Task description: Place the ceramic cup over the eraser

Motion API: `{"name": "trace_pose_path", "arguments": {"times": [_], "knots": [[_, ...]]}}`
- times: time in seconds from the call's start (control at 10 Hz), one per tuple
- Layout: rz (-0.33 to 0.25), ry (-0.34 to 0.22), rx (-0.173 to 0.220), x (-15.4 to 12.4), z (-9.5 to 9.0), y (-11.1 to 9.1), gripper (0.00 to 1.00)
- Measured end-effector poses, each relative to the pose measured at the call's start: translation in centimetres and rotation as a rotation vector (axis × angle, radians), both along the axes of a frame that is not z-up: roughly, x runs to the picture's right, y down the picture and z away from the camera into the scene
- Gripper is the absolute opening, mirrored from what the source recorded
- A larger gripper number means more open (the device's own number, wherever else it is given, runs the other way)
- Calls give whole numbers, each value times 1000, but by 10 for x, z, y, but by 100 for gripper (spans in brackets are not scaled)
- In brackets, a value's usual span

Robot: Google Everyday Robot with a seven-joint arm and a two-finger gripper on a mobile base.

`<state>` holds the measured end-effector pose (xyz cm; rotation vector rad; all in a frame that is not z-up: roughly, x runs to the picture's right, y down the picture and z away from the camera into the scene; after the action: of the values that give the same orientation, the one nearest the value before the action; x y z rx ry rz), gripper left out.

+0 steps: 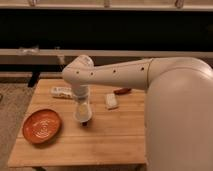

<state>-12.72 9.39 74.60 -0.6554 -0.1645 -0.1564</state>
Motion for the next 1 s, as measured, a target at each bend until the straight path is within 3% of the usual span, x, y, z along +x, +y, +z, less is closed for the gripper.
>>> {"name": "trace_pose_path", "arguments": {"times": [0.2, 0.3, 0.7, 1.0], "knots": [[-7, -13, -35, -11, 13, 16, 71], [-13, -16, -47, -14, 17, 21, 77], [-60, -5, -88, -20, 25, 40, 80], [-98, 33, -68, -8, 14, 28, 80]]}}
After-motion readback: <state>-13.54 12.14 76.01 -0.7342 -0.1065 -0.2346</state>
